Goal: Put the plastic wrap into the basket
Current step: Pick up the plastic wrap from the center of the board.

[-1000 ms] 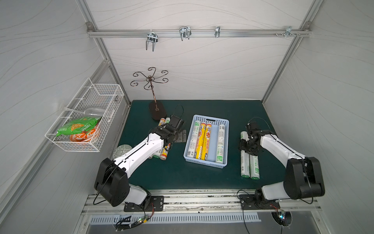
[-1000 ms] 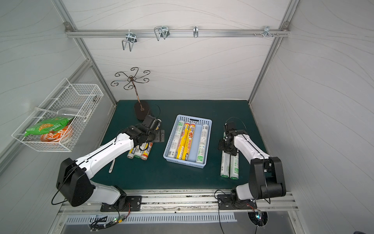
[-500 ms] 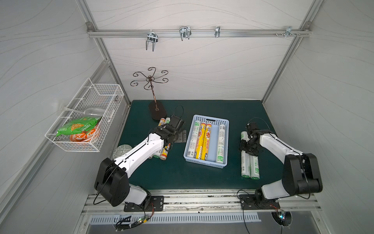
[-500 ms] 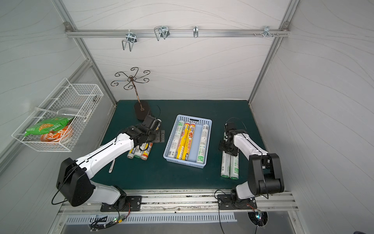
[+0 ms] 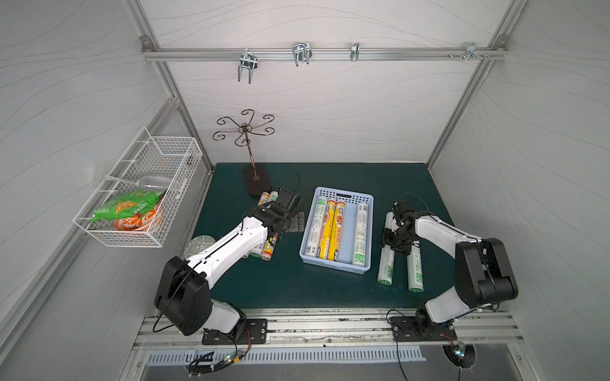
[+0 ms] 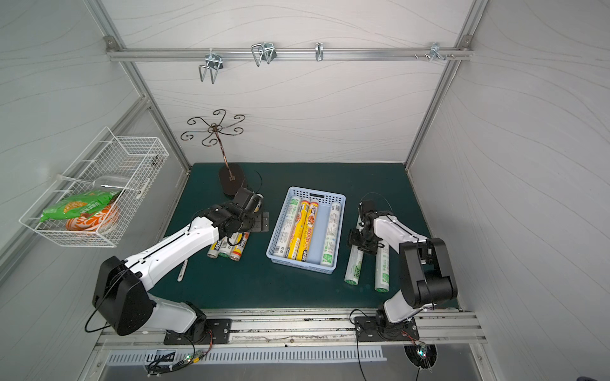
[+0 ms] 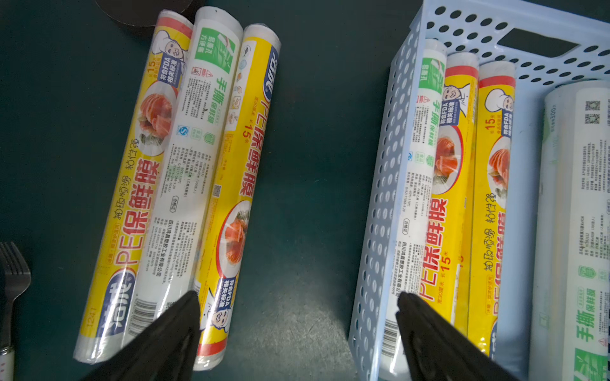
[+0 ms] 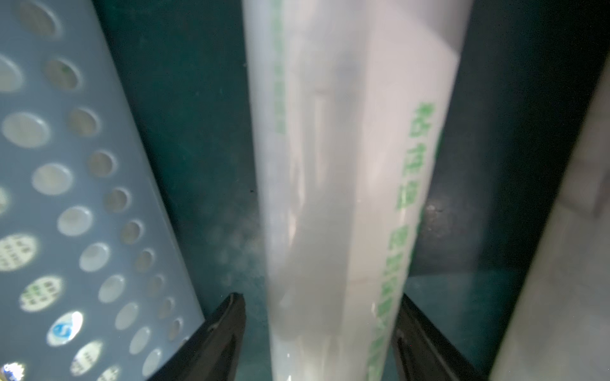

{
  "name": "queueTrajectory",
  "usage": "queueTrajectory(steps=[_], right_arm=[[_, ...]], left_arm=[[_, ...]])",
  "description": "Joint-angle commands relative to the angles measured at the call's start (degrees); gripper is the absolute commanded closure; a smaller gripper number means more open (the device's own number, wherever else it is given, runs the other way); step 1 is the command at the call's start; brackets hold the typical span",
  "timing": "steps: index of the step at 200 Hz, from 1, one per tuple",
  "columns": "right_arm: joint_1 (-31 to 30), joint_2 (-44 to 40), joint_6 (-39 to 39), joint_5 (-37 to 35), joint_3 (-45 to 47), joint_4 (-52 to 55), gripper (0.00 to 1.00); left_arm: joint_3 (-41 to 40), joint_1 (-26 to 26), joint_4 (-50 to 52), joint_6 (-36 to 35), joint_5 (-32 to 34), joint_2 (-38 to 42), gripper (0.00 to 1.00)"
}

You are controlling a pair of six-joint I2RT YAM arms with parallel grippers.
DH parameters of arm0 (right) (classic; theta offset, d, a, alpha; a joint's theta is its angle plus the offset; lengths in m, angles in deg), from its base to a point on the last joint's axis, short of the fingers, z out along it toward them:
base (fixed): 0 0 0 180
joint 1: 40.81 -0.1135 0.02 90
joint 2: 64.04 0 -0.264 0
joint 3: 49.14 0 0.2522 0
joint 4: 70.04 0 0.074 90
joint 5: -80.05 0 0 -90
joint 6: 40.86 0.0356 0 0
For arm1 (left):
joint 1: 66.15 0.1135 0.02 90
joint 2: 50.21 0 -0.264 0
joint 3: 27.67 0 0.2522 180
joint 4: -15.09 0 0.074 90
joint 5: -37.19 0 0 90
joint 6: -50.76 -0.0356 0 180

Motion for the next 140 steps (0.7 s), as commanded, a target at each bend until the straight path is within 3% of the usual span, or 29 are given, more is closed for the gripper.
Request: queueTrajectory(steps=[1, 79, 140], right_arm=[[-0.44, 1.24, 0.56, 1.24, -0.62, -1.02, 0.3], [-0.47, 4.55, -0.15, 2.25, -3.0, -1.7, 0.39], [-0.46, 3.81, -0.85, 3.42, -4.89, -0.23, 0.6]], left_arm=[[-0.08, 0.2, -1.78, 0.05, -0.35, -0.49, 0.05], [-0.17, 0.24, -1.73, 0.43, -0.55, -0.4, 0.05], [-0.3, 0.22, -1.75, 0.59, -0.57, -0.38, 0.05]])
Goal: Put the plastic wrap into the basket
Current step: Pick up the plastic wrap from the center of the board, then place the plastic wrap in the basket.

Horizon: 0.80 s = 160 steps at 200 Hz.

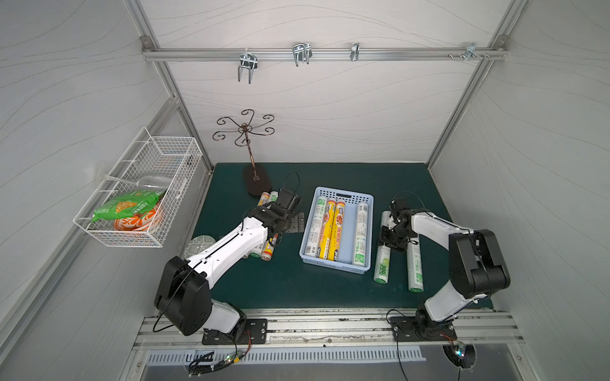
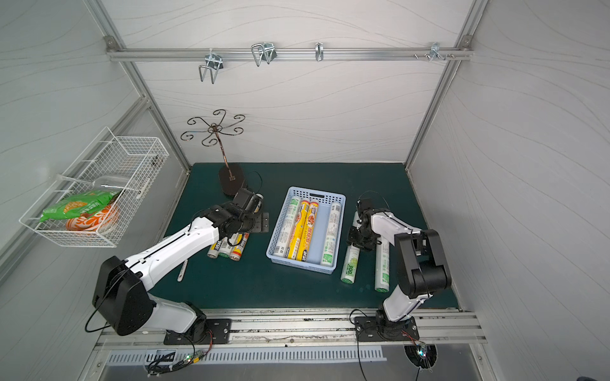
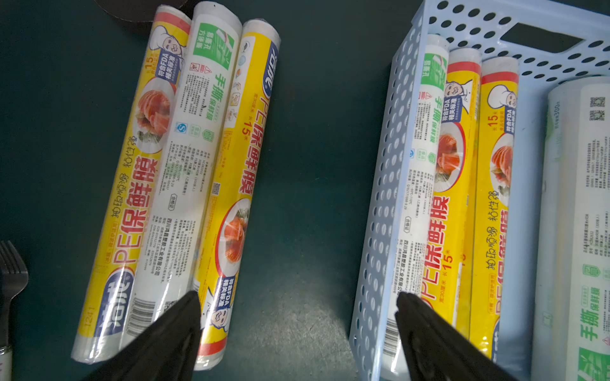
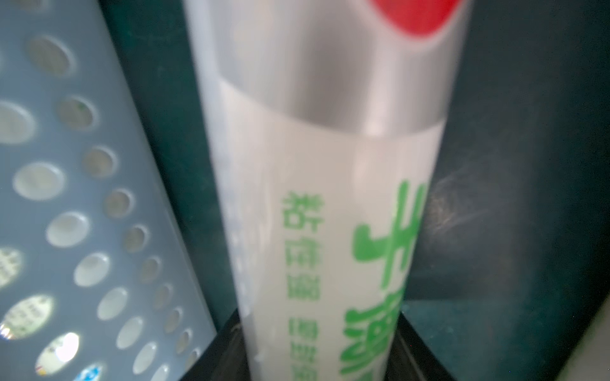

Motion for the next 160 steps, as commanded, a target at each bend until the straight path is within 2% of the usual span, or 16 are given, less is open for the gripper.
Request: queueTrajectory(steps=[1, 41, 106, 160], right_arm=[[-0.31, -0.32, -0.73, 1.18, -2.55, 1.6, 0.61], [-0.24, -3.54, -1.1, 1.07, -5.33, 5.08, 0.67], [-0.32, -9.26, -1.55, 0.72, -15.08, 14.68, 0.69], [-2.37, -11.1, 1.52, 5.3, -22.71, 17.44, 0.69]], left_arm=[[0.14, 0.21, -1.57, 0.15, -0.4, -0.39, 0.05], [0.19, 0.19, -1.56, 0.06, -0.22, -0.18, 0.05], [0.18, 0.24, -1.15, 0.16, 0.04, 0.68, 0.05], [0.62, 0.24, -0.53, 0.24, 0.44, 1.59, 0.05]])
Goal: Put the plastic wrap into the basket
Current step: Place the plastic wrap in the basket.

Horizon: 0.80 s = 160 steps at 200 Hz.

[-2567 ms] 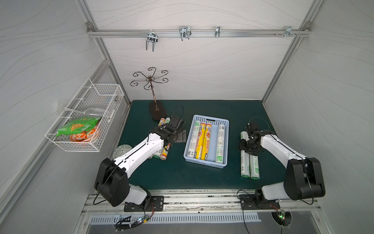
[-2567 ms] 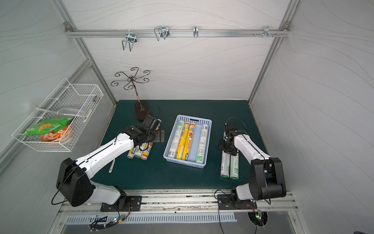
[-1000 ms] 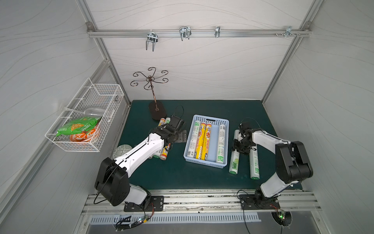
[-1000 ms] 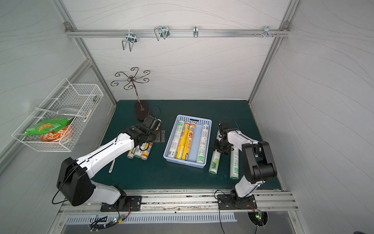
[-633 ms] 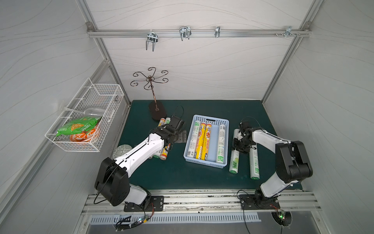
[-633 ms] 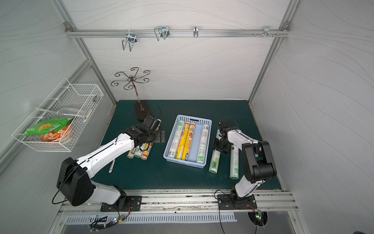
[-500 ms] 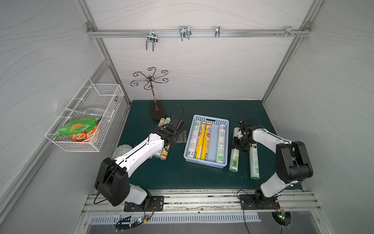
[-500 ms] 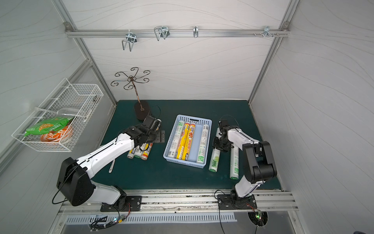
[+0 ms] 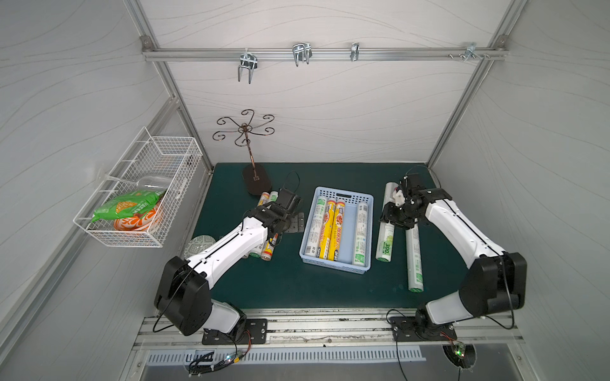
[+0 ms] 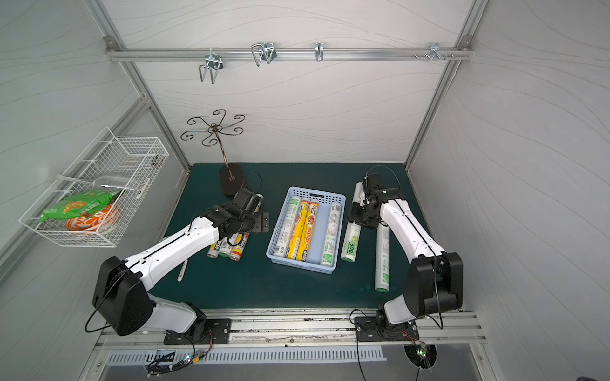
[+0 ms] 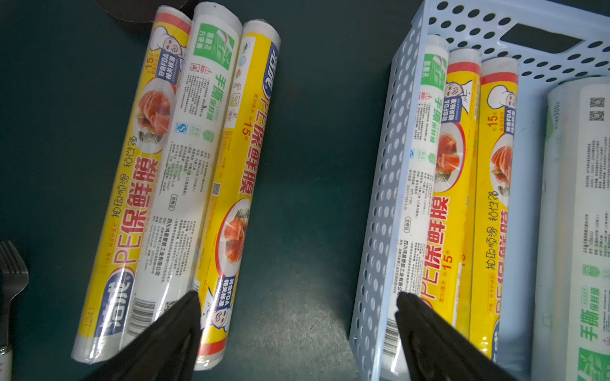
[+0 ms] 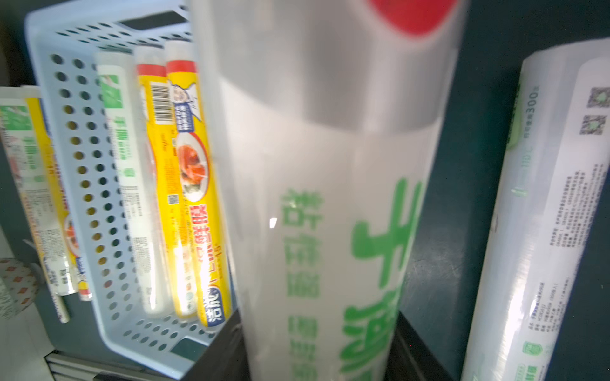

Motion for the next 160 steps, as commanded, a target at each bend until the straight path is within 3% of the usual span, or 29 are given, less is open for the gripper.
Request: queueTrajectory(steps=[1, 78, 160], right_arm=[[-1.76, -1.98, 2.15, 3.66, -3.35, 2.38, 0.69], [-9.35, 1.81, 9.99, 5.04, -6.59, -3.21, 0.69], [-12.32, 7.88, 13.67, 4.71, -3.83, -10.78, 0.7]], left_arm=[[0.64, 0.2, -0.52, 0.22, 0.44, 1.56, 0.05], [0.74, 0.2, 0.42, 0.31, 2.2, 3.63, 0.04], [0.14, 0.32, 0.43, 0.39, 2.57, 4.43, 0.04]])
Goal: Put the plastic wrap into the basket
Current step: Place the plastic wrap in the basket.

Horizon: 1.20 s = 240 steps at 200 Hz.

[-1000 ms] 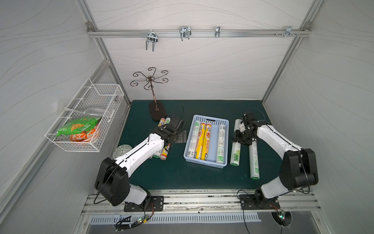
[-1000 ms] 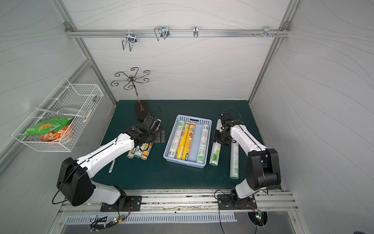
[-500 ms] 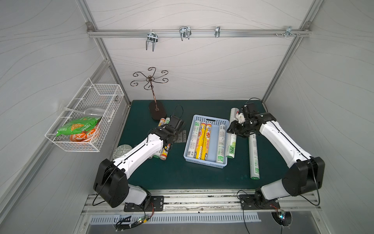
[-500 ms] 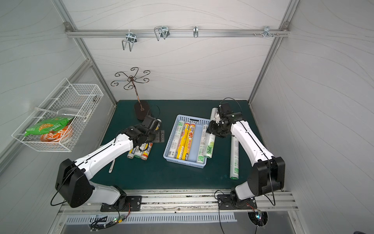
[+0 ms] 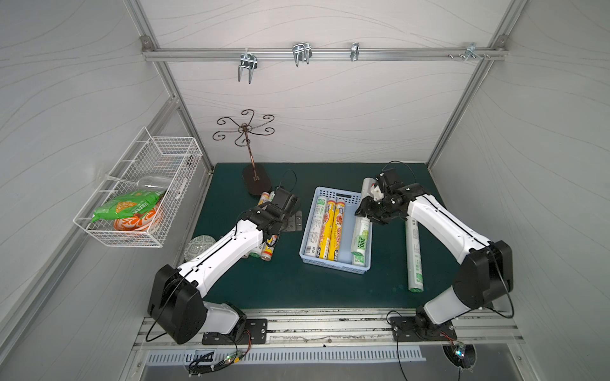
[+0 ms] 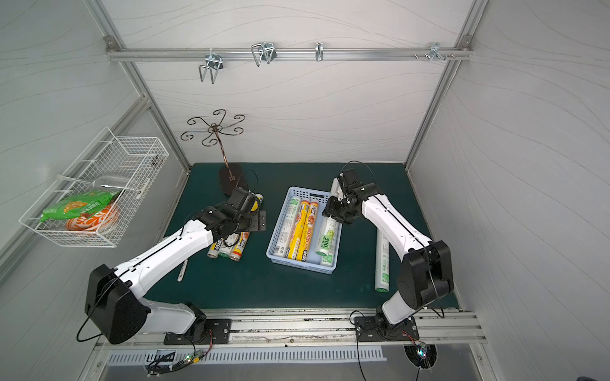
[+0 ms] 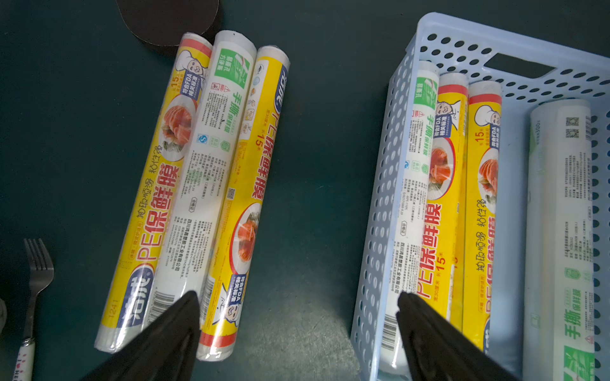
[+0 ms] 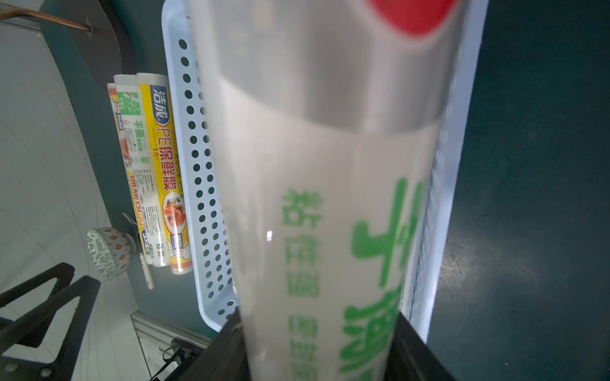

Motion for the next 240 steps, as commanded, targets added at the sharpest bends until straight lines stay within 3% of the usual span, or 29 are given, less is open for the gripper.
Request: queueTrajectory(steps=[1, 186, 240], right_arm=[[-0.85, 1.88, 0.97, 1.05, 0.41, -4.31, 0.7], [-5.15, 12.21, 0.41, -2.87, 3.51, -8.8, 0.69], [-6.12, 14.11, 0.51, -3.33, 2.53, -8.06, 0.64]], left_arm=[[0.14, 0.33, -0.46, 0.28, 0.84, 1.13, 0.04], [-0.02, 0.53, -0.28, -0.16, 0.75, 0.87, 0.04], [0.44, 0.54, -0.07, -0.24, 0.41, 0.87, 0.04]])
